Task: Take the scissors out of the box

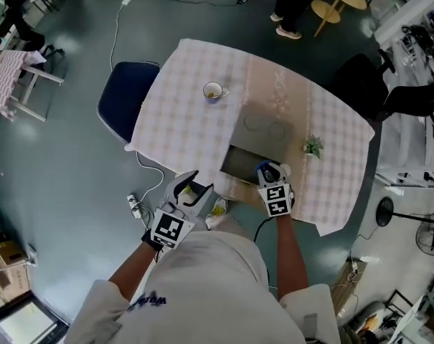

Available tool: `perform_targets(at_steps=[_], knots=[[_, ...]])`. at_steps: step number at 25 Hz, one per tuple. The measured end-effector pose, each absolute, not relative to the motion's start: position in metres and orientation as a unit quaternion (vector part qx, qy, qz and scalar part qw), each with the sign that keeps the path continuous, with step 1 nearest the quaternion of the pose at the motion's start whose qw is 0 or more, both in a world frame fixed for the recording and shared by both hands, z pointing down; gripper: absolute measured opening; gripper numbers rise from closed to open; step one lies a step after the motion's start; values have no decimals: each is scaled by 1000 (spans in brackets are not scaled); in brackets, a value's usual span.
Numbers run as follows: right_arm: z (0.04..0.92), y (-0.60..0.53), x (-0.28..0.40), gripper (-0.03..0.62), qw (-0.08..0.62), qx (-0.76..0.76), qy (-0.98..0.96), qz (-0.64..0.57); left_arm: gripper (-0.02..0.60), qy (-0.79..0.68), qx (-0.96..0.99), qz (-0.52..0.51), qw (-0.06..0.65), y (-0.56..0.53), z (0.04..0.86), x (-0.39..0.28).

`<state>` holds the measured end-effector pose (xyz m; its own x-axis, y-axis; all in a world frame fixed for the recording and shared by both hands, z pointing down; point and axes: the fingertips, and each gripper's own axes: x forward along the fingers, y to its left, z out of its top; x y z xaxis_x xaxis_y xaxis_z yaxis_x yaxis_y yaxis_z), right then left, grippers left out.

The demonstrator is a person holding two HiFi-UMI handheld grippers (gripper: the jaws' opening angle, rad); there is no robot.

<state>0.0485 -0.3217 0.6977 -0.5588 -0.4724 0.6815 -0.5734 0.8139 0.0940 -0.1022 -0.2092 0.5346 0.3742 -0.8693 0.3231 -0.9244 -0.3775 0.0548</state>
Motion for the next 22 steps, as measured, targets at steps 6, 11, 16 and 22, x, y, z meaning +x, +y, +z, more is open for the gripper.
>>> perform_targets(at_steps=[6,11,16,22], knots=[[658,-318,63,78,316,354,-878,66,179,-531,839,88,84,-236,511,-90],[631,-307,75,78,287,387,-873,70,176,-506,856,75,75,-235,499,-75],[601,-310,77,78,250,411,-874,64,165,-507,857,74,50,-251,484,-73],[571,-301,84,78,208,435,-873,76,12,-523,849,69,31,-257,469,-76]])
